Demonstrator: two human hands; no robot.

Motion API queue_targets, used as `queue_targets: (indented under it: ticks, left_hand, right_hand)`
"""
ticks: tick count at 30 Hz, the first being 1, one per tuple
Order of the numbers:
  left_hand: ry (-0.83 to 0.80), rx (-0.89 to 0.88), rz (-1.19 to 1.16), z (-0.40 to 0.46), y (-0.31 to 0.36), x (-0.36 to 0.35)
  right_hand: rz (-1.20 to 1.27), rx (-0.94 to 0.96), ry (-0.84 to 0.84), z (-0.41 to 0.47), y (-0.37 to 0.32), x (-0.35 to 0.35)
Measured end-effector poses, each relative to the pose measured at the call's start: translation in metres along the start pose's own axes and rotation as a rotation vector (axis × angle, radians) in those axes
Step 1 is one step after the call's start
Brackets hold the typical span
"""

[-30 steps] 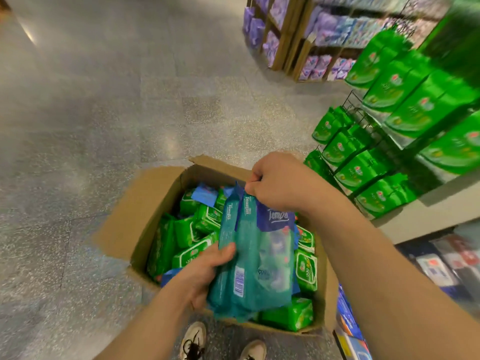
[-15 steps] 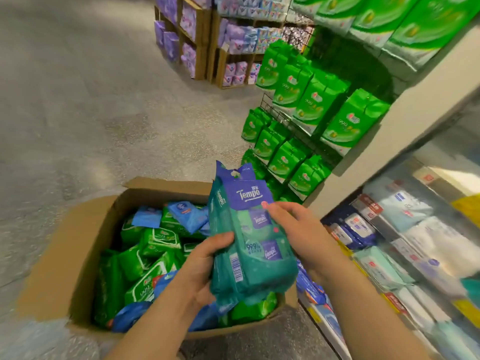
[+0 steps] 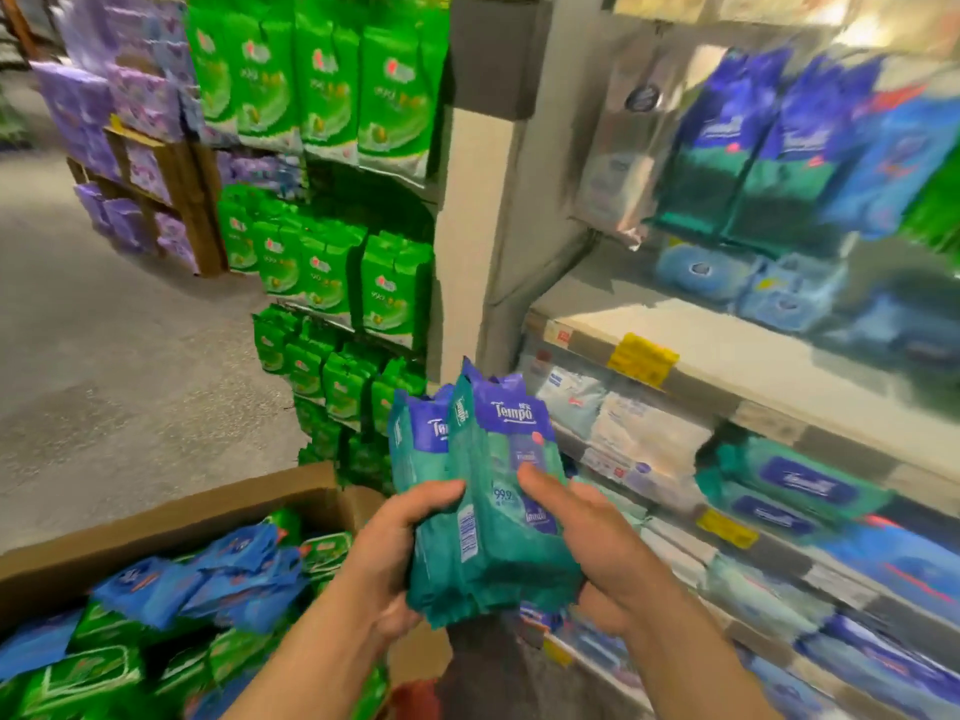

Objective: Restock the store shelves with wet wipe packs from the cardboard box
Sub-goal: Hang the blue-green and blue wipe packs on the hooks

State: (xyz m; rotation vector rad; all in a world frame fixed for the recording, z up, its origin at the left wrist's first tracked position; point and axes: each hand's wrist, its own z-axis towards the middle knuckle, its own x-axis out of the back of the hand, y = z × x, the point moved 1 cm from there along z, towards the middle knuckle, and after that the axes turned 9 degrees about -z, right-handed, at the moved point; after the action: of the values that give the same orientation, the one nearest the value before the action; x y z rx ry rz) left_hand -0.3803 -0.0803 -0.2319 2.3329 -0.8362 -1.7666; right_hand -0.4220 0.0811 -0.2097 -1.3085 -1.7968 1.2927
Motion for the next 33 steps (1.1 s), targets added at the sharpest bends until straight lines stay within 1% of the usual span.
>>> queue_targets:
  ticks: [5,9,13,18,22,27,30,33]
  left_hand:
    - [-0.042,0.0,0.017,0.051,-0.046,-0.062]
    - [0.0,-0.033,0.064,0.082,-0.069,-0.099]
    - [0.006,-0.082,0.086,0.1,-0.076,-0.124]
    - [-0.049,-0.103,0.099,0.122,-0.067,-0.152]
    - [-0.086,-0.124,0.099,0.147,-0.053,-0.17]
    - [-0.163,-0.114,0.079,0.179,-0.037,-0.189]
    - [-0.188,-0.114,0.074,0.197,-0.024,-0.193]
    - [-0.193,-0.106,0.074,0.216,-0.01,-0.192]
  right_hand:
    - [0.078,0.088,0.122,-0.007,-0.019,0.094]
    - [0.12,0.152,0.193,-0.01,-0.043,0.155]
    - [0.165,0.197,0.209,-0.013,-0.059,0.2]
    - [0.182,0.277,0.253,-0.011,-0.076,0.233]
    - [0.043,0.391,0.388,0.001,-0.092,0.247]
    - [-0.207,0.544,0.571,0.018,-0.13,0.257]
    - [-0.326,0.649,0.629,0.03,-0.157,0.258]
    - [-0.405,0.737,0.644,0.045,-0.182,0.256]
